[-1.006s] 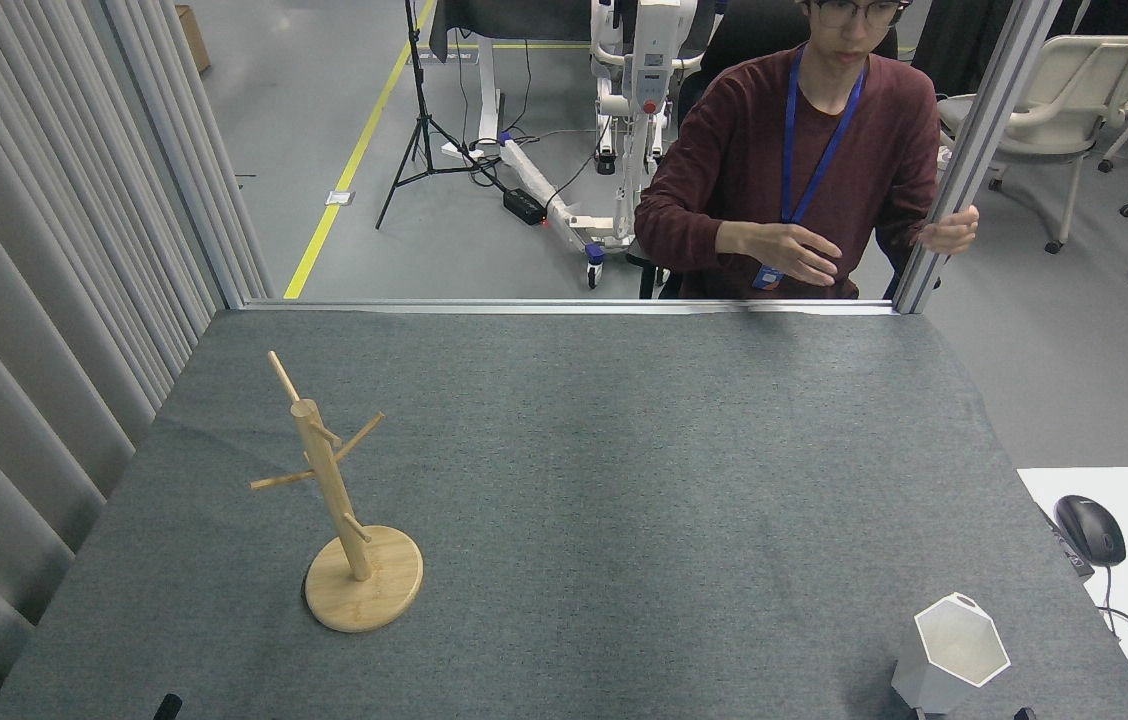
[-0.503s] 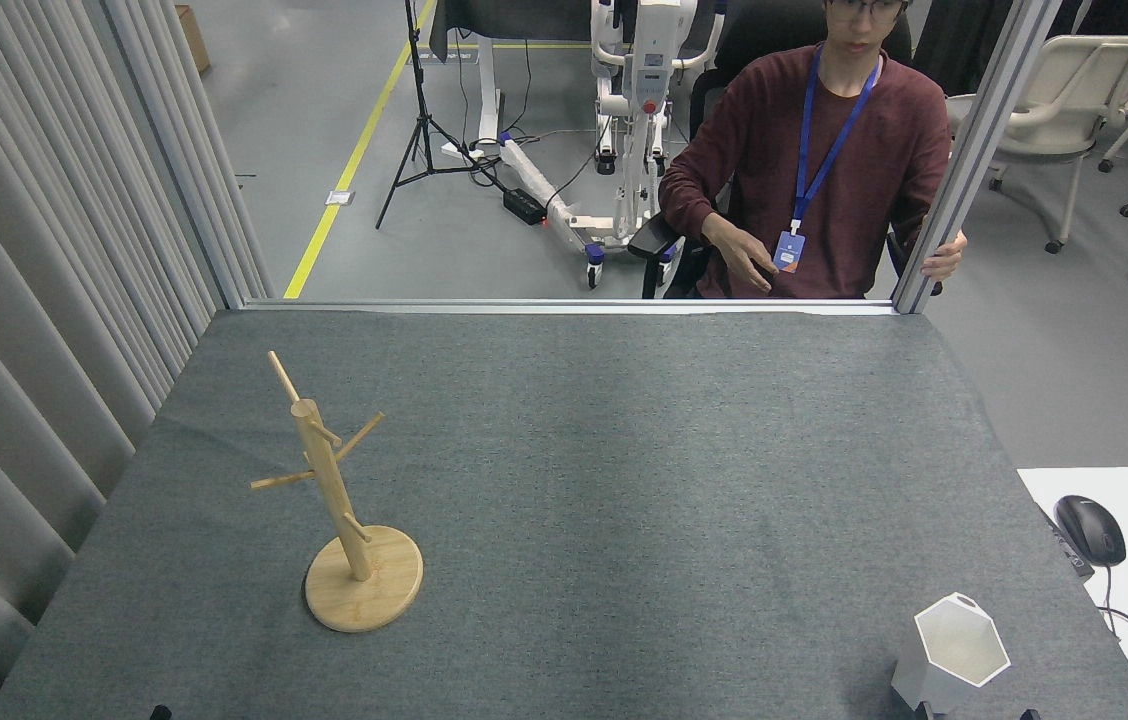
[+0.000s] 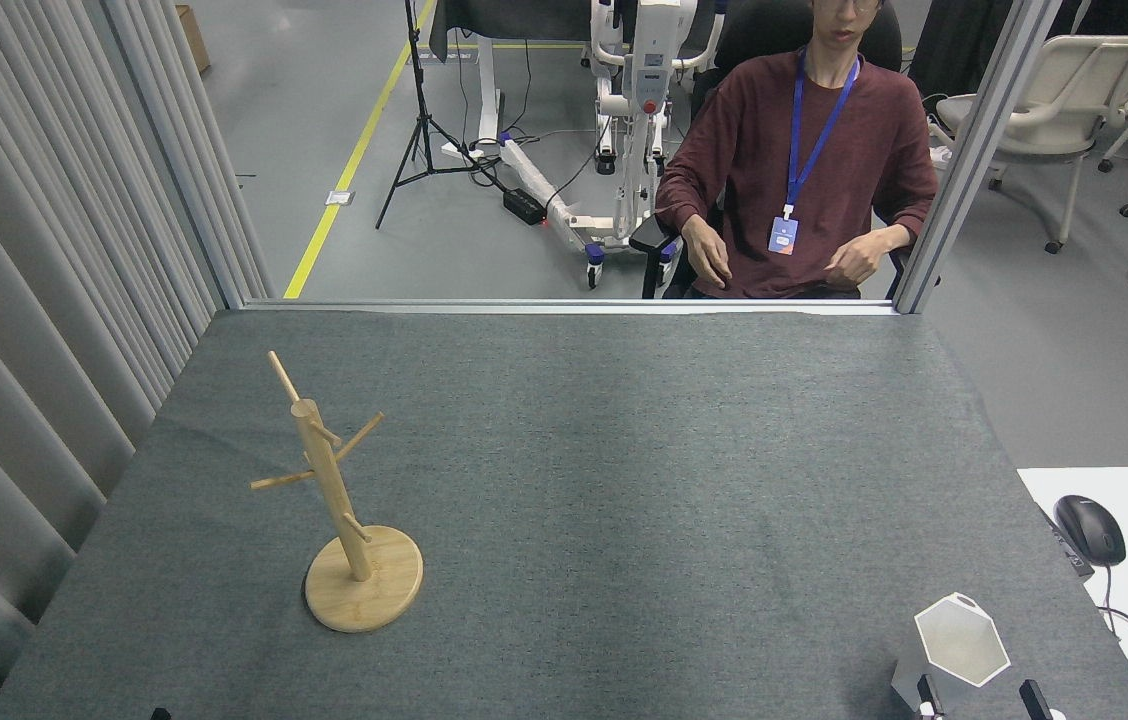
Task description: Hang cup on storage rack
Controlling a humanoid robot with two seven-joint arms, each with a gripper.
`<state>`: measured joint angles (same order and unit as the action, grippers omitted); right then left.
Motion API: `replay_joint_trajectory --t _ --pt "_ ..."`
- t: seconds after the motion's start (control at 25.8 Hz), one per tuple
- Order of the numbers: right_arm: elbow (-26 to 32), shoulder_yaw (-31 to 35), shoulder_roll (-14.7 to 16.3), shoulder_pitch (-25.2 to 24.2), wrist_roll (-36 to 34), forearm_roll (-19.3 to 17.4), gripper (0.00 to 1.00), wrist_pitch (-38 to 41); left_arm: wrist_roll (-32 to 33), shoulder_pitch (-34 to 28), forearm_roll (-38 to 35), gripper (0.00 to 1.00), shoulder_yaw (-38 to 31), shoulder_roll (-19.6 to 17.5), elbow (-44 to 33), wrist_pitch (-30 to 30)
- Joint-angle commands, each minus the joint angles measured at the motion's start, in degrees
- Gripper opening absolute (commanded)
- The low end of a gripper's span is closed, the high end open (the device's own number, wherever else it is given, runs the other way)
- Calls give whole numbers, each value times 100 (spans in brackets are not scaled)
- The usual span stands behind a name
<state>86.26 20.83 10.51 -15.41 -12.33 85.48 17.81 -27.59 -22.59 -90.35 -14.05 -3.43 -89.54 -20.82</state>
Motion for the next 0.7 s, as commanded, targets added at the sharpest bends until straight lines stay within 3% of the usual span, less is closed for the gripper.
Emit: replay_joint_trajectory --t 0.0,0.66 --pt "-57 0 30 64 2 3 99 -6 0 0 0 100 -2 0 7 -1" --pt "-356 -44 48 416 11 39 99 -15 -9 0 -9 100 -37 -9 7 -1"
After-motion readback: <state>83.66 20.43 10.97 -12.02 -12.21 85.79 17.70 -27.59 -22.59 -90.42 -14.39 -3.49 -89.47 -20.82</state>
